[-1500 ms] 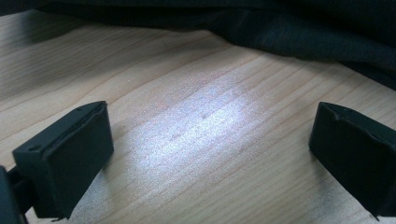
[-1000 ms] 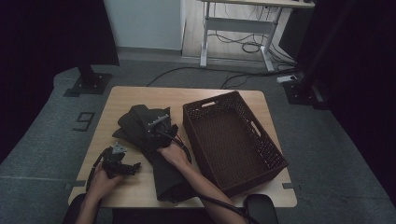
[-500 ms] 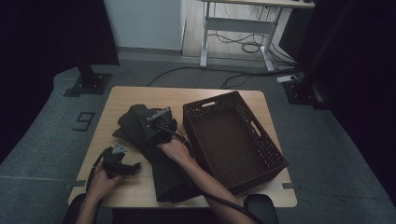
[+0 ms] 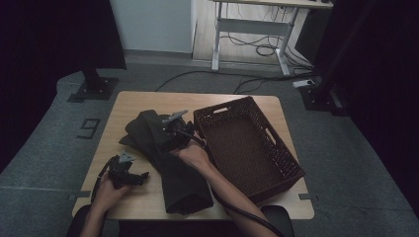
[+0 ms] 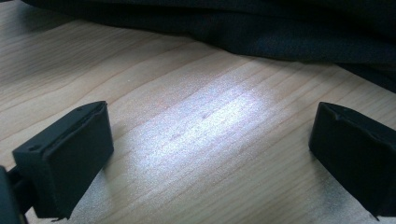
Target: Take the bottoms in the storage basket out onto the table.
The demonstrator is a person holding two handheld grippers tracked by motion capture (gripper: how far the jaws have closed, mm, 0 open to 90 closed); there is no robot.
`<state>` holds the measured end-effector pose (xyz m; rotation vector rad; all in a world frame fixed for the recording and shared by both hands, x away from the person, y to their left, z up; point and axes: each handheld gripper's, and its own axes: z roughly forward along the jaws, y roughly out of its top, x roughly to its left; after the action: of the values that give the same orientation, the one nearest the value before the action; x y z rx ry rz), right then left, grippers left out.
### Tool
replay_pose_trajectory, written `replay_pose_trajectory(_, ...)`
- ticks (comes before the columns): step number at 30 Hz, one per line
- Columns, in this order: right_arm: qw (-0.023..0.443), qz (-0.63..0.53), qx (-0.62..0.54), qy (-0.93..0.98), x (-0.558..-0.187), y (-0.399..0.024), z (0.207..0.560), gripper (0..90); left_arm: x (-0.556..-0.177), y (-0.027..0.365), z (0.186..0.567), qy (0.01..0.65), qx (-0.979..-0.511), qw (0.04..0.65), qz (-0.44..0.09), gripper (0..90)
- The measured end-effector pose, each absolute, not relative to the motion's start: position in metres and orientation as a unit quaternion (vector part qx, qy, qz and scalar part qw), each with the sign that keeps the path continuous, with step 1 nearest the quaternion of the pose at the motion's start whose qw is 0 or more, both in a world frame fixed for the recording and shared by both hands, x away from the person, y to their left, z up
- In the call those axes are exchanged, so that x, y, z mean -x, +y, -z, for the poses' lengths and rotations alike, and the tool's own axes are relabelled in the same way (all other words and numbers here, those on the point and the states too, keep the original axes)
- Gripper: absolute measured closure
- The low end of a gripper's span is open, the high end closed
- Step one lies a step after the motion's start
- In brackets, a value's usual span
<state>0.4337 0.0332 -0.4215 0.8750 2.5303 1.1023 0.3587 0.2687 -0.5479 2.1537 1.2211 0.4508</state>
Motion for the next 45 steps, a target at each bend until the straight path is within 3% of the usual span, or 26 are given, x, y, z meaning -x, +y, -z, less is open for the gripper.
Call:
replay_pose_trajectory(22, 0.147, -0.390, -0.314, 0.853, -0.426, -0.011, 0.398, 18.5, -0.359, 0.269, 0.548, 0.461, -0.815, 0.307, -0.170, 0.0)
replay_pose_trajectory(45, 0.156, -0.389, -0.336, 0.844, -0.419, -0.067, 0.399, 41.8, -0.359, 0.269, 0.548, 0.461, -0.815, 0.307, -0.171, 0.0)
